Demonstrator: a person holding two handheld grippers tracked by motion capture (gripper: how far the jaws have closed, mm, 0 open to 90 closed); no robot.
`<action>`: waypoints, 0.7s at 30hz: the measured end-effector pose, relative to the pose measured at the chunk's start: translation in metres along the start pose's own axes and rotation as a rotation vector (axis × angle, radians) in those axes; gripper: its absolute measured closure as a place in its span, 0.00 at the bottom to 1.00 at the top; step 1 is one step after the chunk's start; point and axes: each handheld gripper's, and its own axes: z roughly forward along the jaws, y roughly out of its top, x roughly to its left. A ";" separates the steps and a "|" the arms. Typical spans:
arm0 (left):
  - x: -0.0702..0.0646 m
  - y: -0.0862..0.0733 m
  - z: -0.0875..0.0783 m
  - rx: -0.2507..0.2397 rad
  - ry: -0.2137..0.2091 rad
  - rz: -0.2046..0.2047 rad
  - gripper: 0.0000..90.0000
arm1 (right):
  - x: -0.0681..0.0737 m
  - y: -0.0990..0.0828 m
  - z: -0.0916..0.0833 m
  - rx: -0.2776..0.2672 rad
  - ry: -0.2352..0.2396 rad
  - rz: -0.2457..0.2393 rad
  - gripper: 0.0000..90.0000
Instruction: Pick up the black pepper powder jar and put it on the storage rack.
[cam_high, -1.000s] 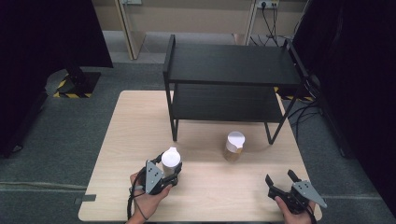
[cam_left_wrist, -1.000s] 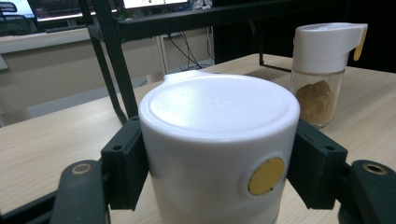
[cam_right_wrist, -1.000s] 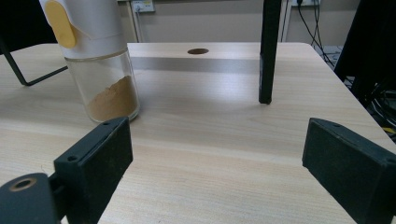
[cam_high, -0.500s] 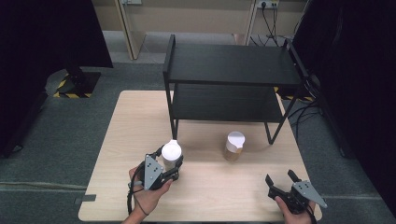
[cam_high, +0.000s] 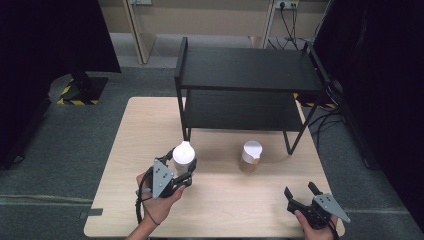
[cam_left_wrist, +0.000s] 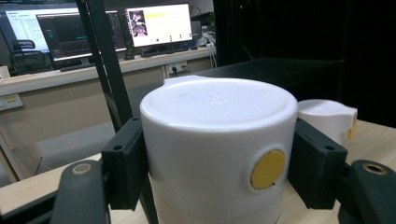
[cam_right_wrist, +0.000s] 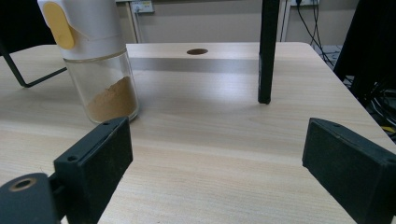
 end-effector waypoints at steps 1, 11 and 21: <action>0.000 0.002 0.000 0.001 0.003 -0.003 0.34 | 0.000 0.000 0.000 0.000 0.000 0.000 0.10; 0.001 0.016 0.006 -0.030 0.009 0.009 0.34 | 0.000 0.000 0.000 0.001 -0.001 -0.001 0.10; 0.001 0.029 0.011 -0.063 0.017 0.003 0.34 | 0.000 0.000 0.000 0.002 -0.001 0.000 0.10</action>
